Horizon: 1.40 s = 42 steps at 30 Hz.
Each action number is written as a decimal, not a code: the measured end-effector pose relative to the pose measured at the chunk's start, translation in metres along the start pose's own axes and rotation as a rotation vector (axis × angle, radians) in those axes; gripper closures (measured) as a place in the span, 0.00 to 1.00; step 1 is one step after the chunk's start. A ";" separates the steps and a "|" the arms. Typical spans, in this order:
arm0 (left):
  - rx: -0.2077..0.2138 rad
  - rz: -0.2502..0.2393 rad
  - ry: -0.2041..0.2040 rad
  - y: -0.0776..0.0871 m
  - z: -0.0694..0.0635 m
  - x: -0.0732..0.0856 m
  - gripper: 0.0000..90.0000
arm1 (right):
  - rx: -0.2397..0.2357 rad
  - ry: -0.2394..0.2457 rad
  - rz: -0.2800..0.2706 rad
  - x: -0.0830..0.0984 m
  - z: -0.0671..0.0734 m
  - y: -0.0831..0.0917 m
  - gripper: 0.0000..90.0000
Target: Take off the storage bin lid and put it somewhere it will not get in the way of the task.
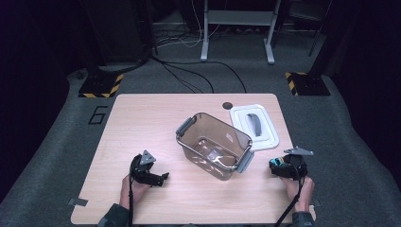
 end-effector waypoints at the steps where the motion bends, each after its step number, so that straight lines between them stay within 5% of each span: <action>1: 0.000 0.000 0.000 0.000 0.000 0.000 0.00 | -0.001 -0.001 0.000 -0.001 0.001 0.001 0.27; 42: -0.002 0.001 -0.006 0.000 0.000 0.000 0.00 | -0.015 0.089 -0.073 -0.064 0.013 0.047 0.27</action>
Point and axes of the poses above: each handheld gripper's, and its own axes: y roughly backward along the jaws, x roughly out of its underside, z roughly to its left, the point moved 4 cm from there along -y, roughly forward along the jaws, and after that the axes turned 1 degree about z, right-handed, at the moved point
